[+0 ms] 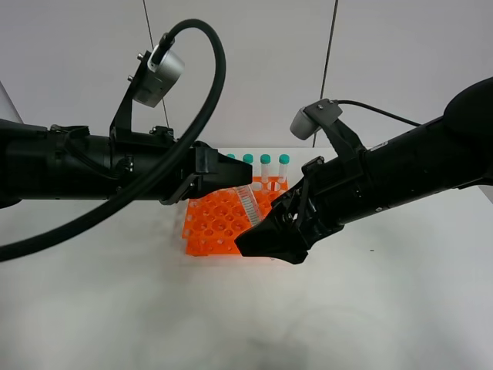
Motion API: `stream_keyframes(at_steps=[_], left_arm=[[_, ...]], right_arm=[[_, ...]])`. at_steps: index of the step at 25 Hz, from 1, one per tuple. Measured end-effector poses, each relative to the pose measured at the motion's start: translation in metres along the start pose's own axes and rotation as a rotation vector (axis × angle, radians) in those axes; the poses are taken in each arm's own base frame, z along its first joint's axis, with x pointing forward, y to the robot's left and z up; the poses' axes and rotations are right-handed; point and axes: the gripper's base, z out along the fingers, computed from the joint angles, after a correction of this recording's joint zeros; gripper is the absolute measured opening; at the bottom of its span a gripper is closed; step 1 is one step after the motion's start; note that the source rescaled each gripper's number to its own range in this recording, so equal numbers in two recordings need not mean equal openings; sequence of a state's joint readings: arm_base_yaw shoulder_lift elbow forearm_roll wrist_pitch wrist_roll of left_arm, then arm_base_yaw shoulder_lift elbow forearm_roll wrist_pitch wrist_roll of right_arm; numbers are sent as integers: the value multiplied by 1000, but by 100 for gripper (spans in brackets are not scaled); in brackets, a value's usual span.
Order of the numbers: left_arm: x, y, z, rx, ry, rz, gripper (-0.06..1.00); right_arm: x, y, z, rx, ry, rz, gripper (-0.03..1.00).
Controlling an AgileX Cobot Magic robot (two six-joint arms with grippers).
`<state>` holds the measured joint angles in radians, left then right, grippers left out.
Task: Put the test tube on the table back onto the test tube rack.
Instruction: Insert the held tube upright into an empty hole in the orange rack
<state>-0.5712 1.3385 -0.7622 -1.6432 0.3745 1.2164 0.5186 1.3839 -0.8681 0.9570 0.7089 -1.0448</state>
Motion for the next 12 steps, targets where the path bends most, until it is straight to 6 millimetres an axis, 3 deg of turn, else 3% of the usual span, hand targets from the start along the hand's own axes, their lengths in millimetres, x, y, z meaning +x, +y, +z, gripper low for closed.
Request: stream_keyframes(at_steps=[4,12], left_arm=[[0,1,0,-13,-5,0,0],[0,1,0,-14,-5,0,0]], right_arm=[[-2,7,-13,-8,51,-1,99],[-38,2,-56,224,173,-31,99]])
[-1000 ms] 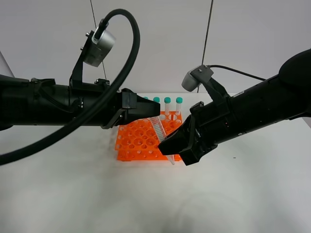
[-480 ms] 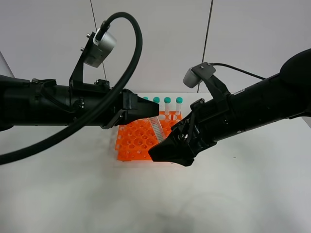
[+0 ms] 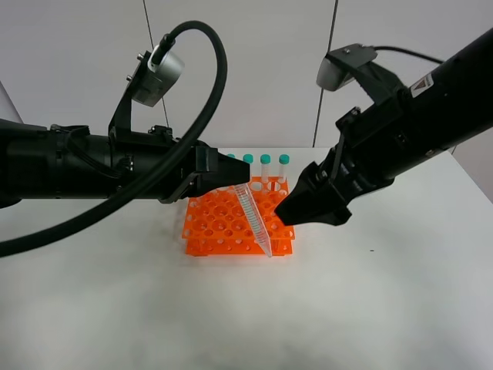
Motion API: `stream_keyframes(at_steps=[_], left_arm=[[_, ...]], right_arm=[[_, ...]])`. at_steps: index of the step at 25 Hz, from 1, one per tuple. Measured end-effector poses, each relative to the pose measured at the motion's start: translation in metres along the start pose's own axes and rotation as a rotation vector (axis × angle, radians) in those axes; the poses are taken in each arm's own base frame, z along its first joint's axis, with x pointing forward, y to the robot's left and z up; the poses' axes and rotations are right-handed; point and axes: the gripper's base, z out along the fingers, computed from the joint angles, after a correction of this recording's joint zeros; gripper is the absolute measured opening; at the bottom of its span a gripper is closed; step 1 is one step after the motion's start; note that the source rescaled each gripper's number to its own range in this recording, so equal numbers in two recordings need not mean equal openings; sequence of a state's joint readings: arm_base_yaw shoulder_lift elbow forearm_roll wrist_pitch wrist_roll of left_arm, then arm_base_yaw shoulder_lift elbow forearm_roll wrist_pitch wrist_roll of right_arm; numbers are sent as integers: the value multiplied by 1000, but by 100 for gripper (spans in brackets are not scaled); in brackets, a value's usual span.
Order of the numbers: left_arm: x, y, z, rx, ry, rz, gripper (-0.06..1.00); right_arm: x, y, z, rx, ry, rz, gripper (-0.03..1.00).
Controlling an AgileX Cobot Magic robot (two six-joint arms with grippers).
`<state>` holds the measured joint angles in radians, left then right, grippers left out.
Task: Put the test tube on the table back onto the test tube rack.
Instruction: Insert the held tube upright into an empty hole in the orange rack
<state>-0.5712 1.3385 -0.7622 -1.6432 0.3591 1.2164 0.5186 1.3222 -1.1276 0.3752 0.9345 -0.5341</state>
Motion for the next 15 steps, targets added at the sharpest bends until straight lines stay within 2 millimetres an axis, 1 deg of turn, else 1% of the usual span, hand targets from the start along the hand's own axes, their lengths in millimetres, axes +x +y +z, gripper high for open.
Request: stream_keyframes(at_steps=[2,4,5,7,10,12,13,15], left_arm=[[0,0,0,0,0,0,0],[0,0,0,0,0,0,0],[0,0,0,0,0,0,0],[0,0,0,0,0,0,0],[0,0,0,0,0,0,0],[0,0,0,0,0,-1,0],[0,0,0,0,0,-1,0],[0,0,0,0,0,-1,0]], right_arm=[[-3,-10,-7,91,13,20,99],[-1,-24,-13,174,24,72,99],[-1,-24,-13,174,24,72,99],[5,-40,-19,225,27,146,99],[18,-70,-26,297,36,288,99],[28,-89,-27,330,61,385,99],[36,-101,-27,350,81,445,99],[47,-118,-28,378,104,530,100]])
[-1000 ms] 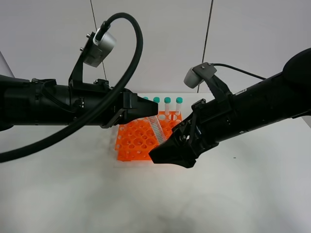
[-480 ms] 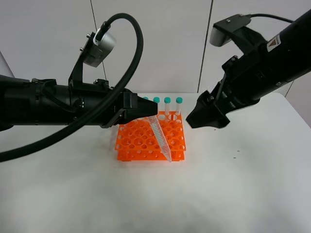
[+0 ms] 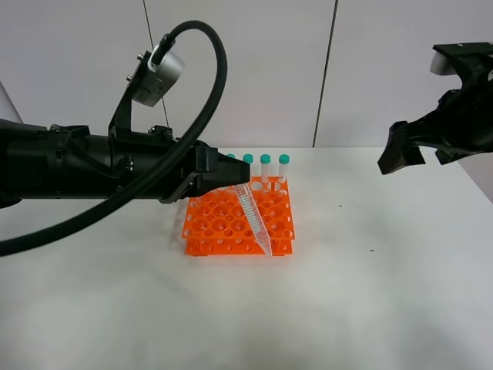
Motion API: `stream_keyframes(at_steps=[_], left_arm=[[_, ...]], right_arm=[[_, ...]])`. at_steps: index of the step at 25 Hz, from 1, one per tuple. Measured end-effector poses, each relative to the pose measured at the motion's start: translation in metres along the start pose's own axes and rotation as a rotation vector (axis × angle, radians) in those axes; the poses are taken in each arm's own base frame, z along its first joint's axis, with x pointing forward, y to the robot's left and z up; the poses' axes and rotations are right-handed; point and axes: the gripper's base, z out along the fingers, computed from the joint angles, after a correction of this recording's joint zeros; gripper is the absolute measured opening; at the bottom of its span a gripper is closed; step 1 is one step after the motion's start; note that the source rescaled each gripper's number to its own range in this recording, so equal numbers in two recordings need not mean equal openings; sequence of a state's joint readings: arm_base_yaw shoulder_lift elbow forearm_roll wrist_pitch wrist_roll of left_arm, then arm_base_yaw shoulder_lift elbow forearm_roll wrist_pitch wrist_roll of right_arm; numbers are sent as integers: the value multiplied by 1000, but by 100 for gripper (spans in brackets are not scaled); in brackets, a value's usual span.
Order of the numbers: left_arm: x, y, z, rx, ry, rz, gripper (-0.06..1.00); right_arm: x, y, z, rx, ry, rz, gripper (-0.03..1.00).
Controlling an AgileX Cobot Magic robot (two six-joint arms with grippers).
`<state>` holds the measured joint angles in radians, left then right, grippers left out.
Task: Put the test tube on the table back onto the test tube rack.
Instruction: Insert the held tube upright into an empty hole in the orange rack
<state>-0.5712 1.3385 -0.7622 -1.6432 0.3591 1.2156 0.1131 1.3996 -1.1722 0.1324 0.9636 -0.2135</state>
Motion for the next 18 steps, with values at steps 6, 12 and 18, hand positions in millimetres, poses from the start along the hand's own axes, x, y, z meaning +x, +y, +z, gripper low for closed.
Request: stream_keyframes(at_steps=[6,12,18], left_arm=[[0,0,0,1,0,0,0],[0,0,0,1,0,-1,0],[0,0,0,1,0,-2,0]], right_arm=[[8,-25,4,35,81,129,99],[22,-22,2,7,234,136,99],[27,-26,-3,72,266,167,99]])
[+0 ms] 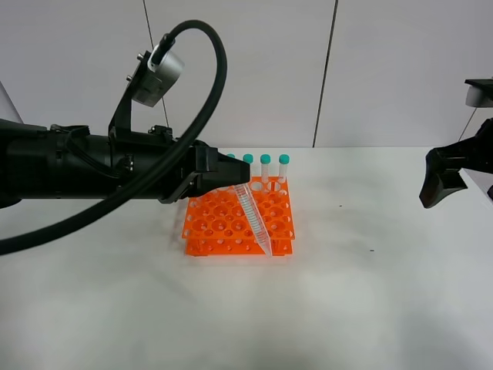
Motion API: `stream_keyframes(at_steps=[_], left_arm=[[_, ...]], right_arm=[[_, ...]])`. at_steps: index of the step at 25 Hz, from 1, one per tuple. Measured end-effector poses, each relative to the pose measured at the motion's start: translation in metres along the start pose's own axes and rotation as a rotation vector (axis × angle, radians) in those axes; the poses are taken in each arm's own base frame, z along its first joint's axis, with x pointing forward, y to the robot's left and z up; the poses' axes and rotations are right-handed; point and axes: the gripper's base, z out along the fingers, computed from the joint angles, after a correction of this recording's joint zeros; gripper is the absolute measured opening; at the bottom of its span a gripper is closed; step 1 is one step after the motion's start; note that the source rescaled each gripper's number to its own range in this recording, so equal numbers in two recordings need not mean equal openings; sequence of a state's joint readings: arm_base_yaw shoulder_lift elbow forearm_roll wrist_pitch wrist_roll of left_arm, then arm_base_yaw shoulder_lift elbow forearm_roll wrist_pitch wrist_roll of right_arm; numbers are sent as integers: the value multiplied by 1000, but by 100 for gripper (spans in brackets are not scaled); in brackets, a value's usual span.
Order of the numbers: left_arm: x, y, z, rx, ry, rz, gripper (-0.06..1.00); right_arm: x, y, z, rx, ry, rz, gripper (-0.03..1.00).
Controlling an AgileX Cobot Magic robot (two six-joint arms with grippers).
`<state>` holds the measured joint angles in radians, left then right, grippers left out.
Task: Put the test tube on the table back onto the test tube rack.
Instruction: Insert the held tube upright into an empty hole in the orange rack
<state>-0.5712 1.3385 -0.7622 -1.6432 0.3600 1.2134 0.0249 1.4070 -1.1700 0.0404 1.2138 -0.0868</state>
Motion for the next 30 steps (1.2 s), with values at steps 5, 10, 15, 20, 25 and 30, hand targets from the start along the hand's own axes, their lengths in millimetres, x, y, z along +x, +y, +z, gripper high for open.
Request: stream_keyframes(at_steps=[5,10,15,20,25,30], left_arm=[[0,0,0,0,0,-1,0],[0,0,0,0,0,-1,0],[0,0,0,0,2,2,0],[0,0,0,3,4,3,0],[0,0,0,4,4,3,0],[0,0,0,4,4,3,0]], right_arm=[[20,0,-4,19,0,6,99],[71,3,7,16,49,11,99],[135,5,25,34,51,7,99],[171,8,24,48,-184,31,99],[192,10,3,58,-397,35,99],[208,12,-9,64,-524,32,99]])
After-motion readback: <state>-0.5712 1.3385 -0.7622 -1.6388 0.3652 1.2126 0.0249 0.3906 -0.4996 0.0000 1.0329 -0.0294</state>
